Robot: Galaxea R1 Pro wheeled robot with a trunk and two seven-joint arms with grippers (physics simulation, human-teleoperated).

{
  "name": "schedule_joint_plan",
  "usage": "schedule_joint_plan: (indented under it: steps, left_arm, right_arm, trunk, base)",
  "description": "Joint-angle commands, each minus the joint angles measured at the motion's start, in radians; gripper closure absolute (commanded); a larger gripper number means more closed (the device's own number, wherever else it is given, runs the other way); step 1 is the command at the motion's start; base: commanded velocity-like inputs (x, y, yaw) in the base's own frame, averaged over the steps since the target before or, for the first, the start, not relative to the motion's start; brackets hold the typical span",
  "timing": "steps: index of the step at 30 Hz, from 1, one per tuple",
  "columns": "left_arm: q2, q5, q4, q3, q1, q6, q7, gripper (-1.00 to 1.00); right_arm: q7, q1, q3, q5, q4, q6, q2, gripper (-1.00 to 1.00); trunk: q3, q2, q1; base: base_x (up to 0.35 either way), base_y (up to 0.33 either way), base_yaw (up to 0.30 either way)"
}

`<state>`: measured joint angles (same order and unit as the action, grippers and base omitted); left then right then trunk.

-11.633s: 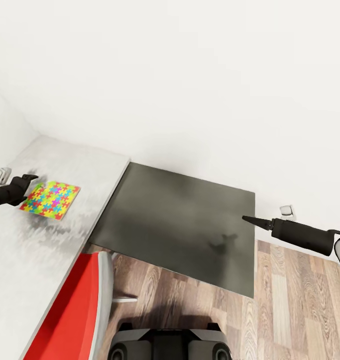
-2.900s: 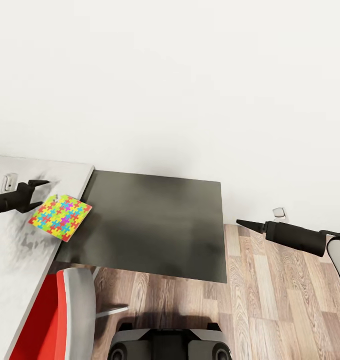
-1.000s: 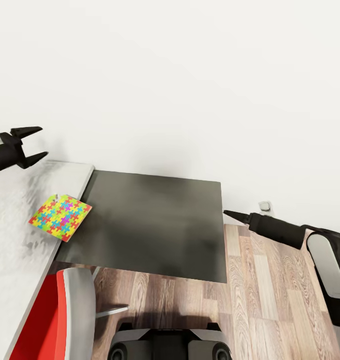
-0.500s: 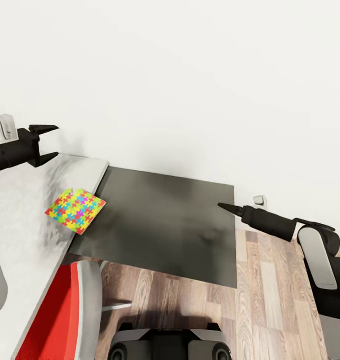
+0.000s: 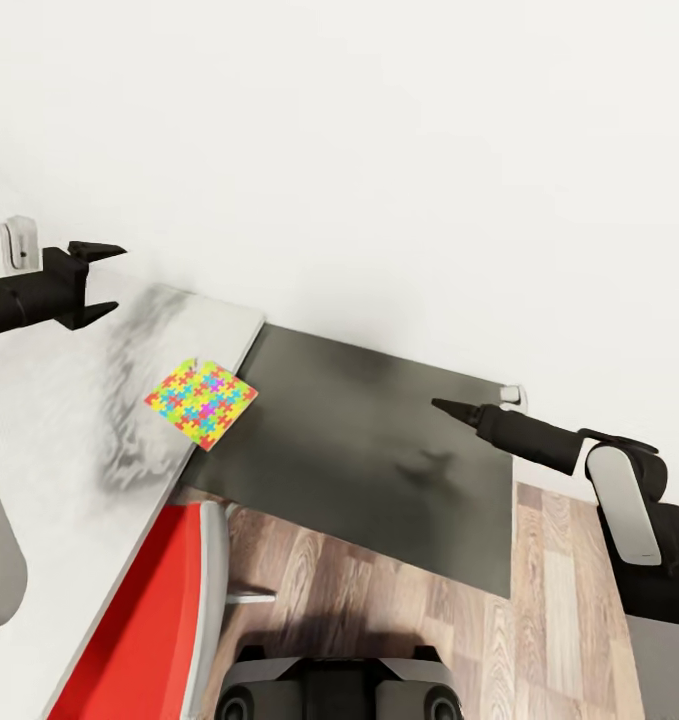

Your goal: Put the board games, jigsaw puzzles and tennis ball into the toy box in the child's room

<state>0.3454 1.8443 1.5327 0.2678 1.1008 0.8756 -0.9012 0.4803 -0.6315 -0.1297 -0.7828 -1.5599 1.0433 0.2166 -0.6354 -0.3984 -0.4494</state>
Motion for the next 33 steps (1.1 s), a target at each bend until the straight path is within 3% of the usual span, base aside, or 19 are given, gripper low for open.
schedule_joint_plan:
  steps: [1, 6, 21, 33]
  left_arm:
    - [-0.003, 0.019, 0.007, -0.002, 0.002, -0.001, -0.02, -1.0]
    - [-0.009, 0.047, 0.029, -0.01, 0.003, -0.011, -0.052, -1.0]
    - [-0.019, 0.066, 0.066, -0.065, 0.006, -0.018, -0.097, -1.0]
    - [-0.055, 0.069, 0.072, -0.085, 0.037, -0.019, -0.13, -1.0]
  right_arm:
    - [0.009, -0.002, -0.001, 0.008, 0.007, 0.004, -0.001, -1.0]
    - [0.008, -0.009, -0.001, 0.008, 0.054, 0.004, -0.001, -1.0]
    - [0.011, -0.059, -0.004, 0.007, 0.249, 0.004, 0.008, -1.0]
    - [0.028, -0.087, -0.005, -0.009, 0.327, 0.004, 0.013, -1.0]
  trunk:
    - [-0.001, -0.002, -0.001]
    - [-0.001, -0.002, -0.001]
    - [-0.001, -0.002, -0.001]
    - [-0.001, -0.002, -0.001]
  base:
    - [0.0, 0.0, 0.28]
    - [0.0, 0.0, 0.282]
    - [0.0, 0.0, 0.276]
    - [0.0, 0.0, 0.091]
